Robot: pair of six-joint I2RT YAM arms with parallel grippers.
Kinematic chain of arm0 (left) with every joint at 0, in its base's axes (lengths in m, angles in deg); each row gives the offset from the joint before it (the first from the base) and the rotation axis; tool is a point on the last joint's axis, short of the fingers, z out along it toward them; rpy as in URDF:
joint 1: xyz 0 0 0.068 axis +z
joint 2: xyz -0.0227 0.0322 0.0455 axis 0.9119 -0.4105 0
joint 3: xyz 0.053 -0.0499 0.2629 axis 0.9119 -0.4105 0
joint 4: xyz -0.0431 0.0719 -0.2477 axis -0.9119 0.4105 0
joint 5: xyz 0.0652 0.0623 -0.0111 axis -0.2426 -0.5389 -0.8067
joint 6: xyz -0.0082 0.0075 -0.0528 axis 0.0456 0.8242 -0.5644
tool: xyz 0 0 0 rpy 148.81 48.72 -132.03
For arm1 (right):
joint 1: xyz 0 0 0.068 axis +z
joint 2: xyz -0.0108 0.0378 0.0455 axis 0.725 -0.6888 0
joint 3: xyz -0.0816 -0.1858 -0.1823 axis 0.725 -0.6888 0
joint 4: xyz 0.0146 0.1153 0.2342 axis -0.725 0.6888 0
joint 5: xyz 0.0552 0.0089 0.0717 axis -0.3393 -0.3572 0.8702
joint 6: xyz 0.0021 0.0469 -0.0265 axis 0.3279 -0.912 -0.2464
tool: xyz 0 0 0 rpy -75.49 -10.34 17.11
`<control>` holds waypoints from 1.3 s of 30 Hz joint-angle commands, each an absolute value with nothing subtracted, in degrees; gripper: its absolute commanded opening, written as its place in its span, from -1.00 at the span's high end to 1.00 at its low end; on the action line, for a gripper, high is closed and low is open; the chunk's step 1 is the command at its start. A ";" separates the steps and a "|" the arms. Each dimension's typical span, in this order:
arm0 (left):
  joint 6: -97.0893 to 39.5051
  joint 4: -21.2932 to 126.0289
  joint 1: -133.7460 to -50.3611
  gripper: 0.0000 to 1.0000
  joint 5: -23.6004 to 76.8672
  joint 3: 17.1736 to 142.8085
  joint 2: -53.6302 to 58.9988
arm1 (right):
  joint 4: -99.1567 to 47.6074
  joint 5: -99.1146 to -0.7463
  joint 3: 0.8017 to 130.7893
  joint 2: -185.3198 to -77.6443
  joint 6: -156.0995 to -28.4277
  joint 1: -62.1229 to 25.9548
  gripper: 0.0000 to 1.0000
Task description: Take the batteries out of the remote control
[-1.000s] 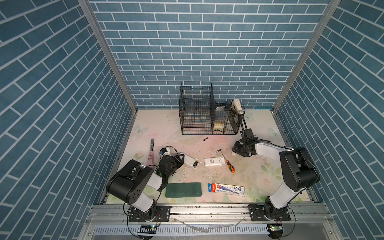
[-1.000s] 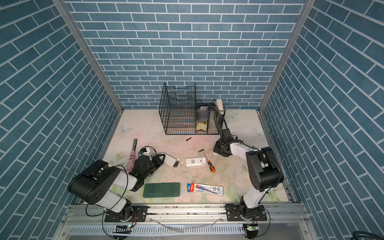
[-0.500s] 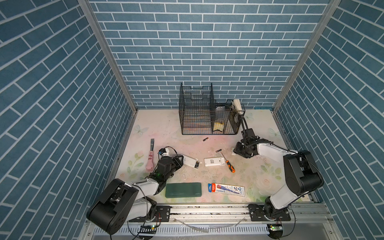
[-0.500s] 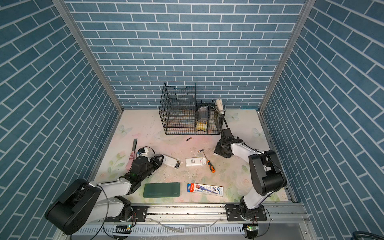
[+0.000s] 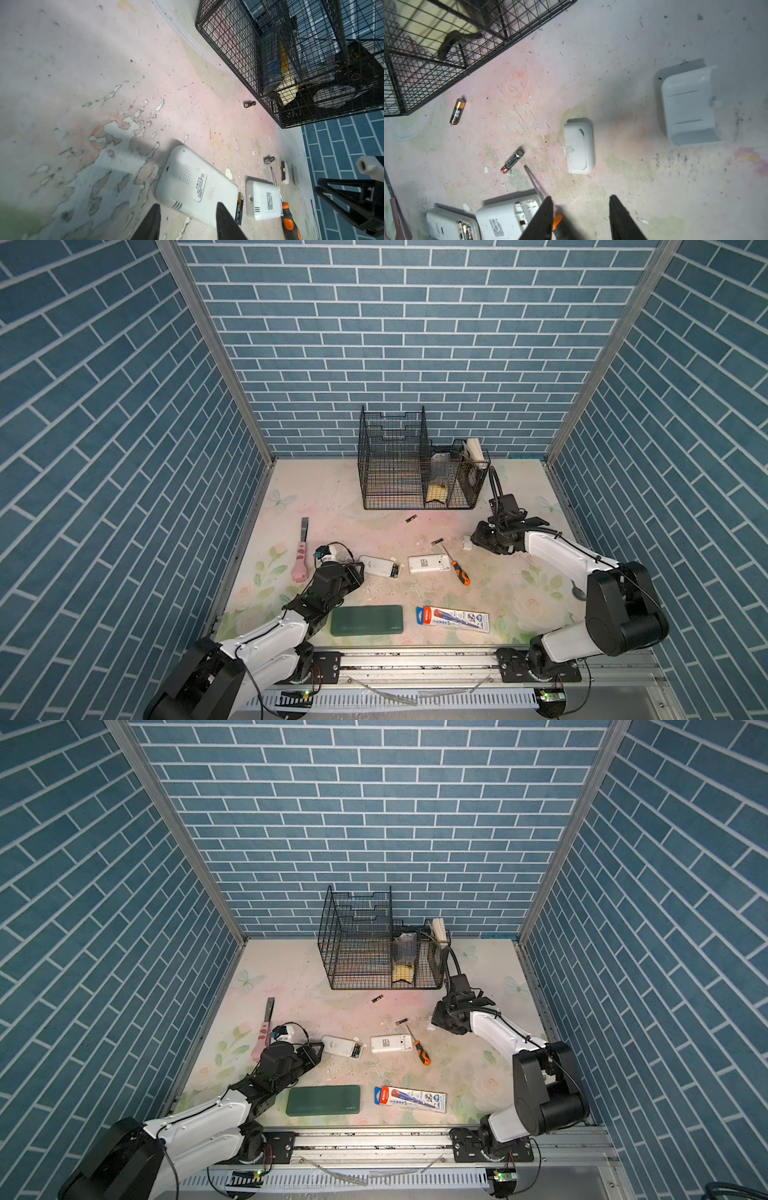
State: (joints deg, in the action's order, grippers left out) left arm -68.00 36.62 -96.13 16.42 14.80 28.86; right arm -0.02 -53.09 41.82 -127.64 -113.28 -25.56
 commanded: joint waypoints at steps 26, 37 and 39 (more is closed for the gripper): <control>-57.59 51.00 -82.69 0.14 32.15 40.61 12.90 | -1.43 -55.32 59.29 -146.12 -120.59 12.97 1.00; -58.74 48.93 -80.98 0.17 33.21 38.84 13.26 | -1.90 -50.85 60.03 -150.24 -122.07 14.61 1.00; -59.00 48.55 -80.73 0.17 33.33 38.74 13.37 | -2.23 -50.51 60.25 -150.92 -122.20 14.77 1.00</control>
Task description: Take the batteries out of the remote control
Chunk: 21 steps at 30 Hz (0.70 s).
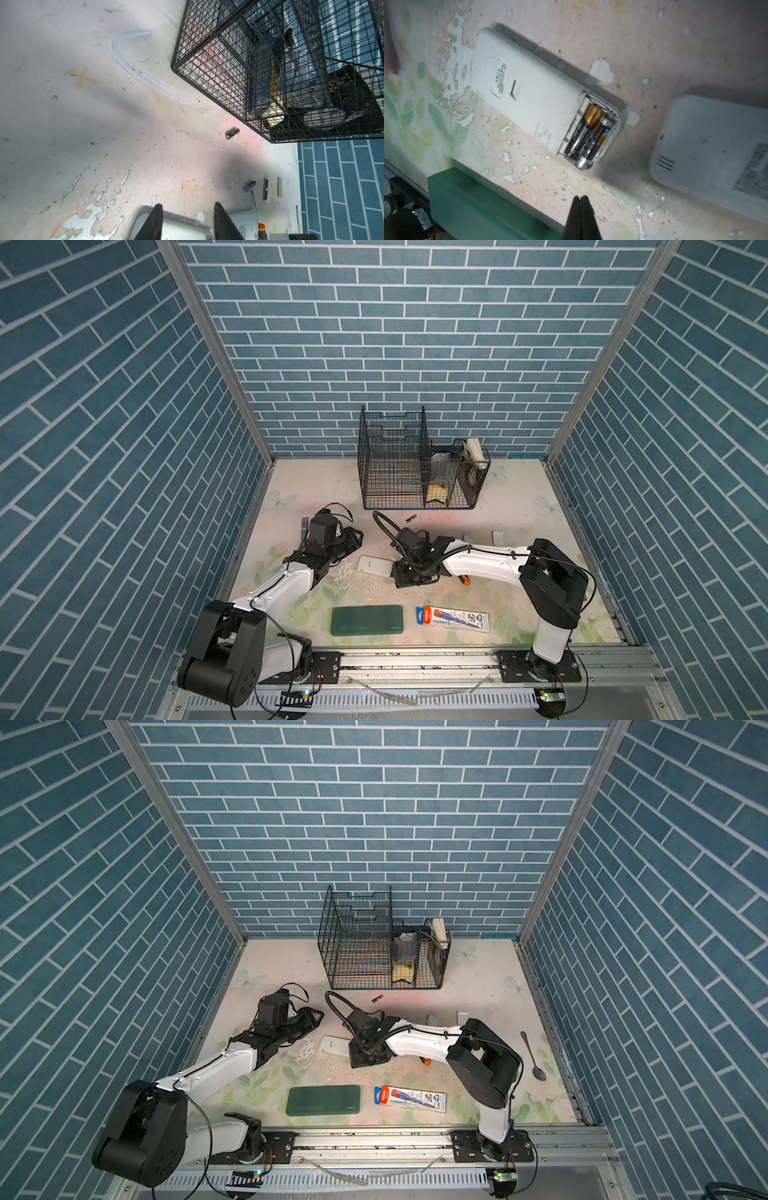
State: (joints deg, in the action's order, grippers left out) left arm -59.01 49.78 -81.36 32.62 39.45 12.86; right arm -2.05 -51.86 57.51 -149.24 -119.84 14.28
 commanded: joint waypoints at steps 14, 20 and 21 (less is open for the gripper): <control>-59.26 48.82 -78.28 0.19 34.63 38.20 14.15 | -2.17 -50.34 61.84 -154.77 -122.40 13.97 1.00; -59.21 48.68 -77.55 0.19 34.93 37.89 13.75 | -2.42 -50.32 62.75 -155.55 -121.81 11.84 1.00; -59.22 48.59 -77.46 0.19 35.09 37.89 13.60 | -2.42 -50.14 63.02 -155.80 -121.61 11.49 1.00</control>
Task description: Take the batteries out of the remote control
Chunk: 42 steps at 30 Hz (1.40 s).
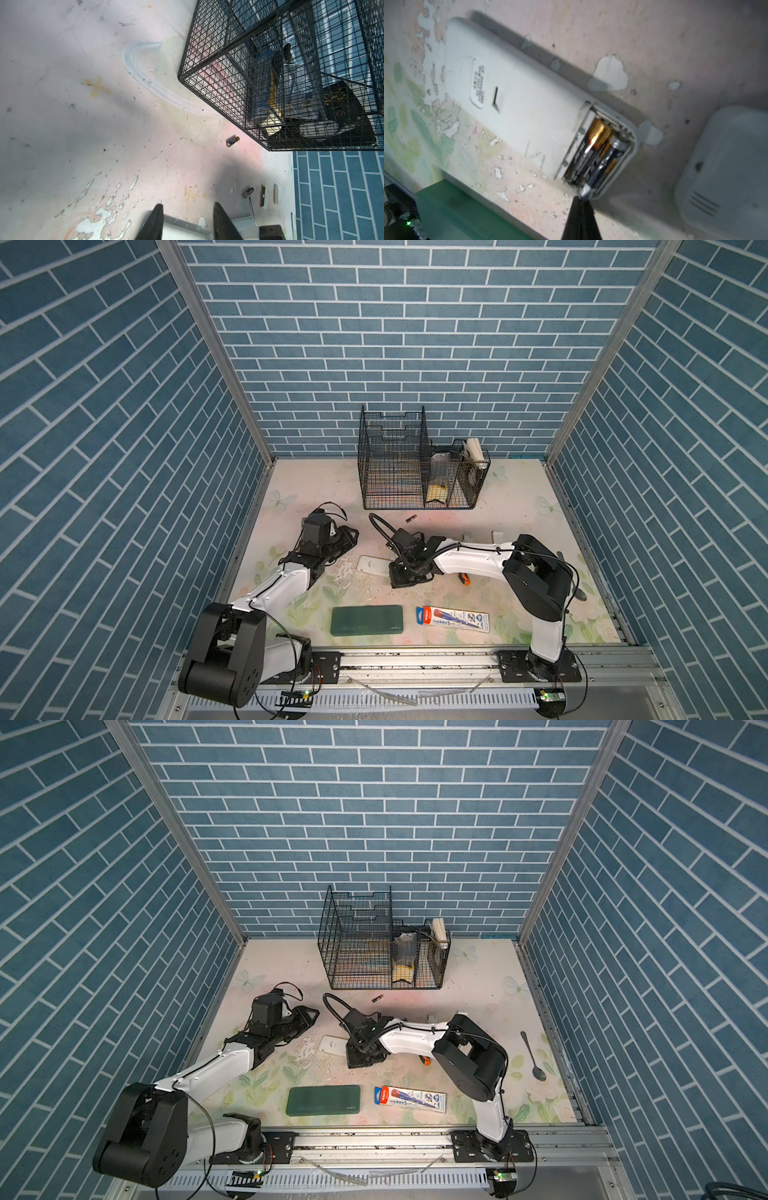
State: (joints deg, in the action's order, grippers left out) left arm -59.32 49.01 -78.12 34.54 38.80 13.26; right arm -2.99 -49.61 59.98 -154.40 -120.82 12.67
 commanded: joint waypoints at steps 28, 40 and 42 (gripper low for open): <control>-58.73 53.50 -76.74 0.14 37.34 39.49 17.50 | 11.94 -56.93 59.60 -137.34 -115.02 3.97 0.60; -56.91 60.20 -78.83 0.14 35.10 41.45 21.95 | 18.93 -61.29 47.01 -127.44 -110.28 -4.76 0.10; -56.91 60.43 -79.02 0.15 35.10 41.94 21.54 | 18.38 -61.47 45.68 -128.02 -109.44 -5.46 0.09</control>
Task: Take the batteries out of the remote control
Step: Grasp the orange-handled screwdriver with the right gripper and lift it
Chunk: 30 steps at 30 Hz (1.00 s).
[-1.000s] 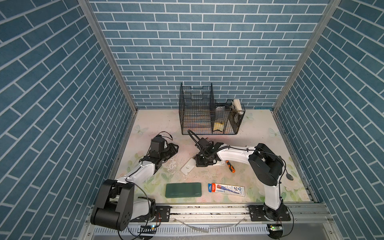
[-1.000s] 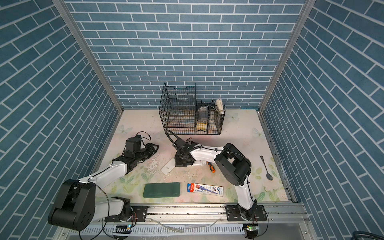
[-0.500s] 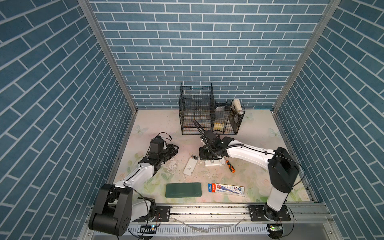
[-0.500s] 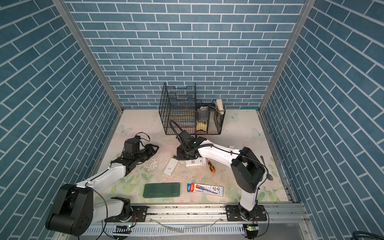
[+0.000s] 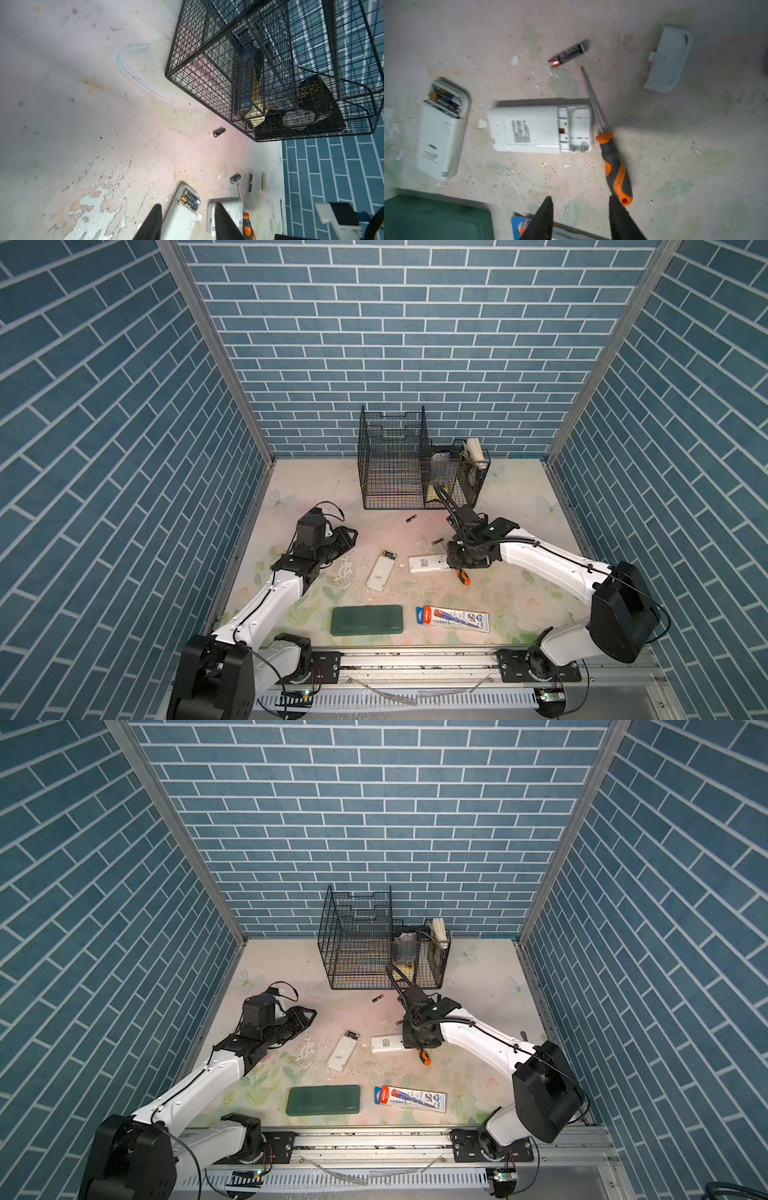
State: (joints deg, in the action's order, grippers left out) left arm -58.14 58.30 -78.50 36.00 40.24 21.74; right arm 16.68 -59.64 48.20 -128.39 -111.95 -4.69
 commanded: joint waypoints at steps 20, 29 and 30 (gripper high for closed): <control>-58.41 59.31 -80.09 0.21 33.93 40.94 19.80 | 12.57 -57.43 40.10 -135.68 -106.81 -7.94 0.13; -58.65 59.05 -80.18 0.23 33.94 41.06 19.41 | 9.28 -55.32 37.94 -135.89 -107.18 -10.38 0.25; -58.70 59.05 -80.16 0.23 33.87 41.05 19.41 | 9.18 -55.32 38.00 -135.88 -107.11 -10.46 0.28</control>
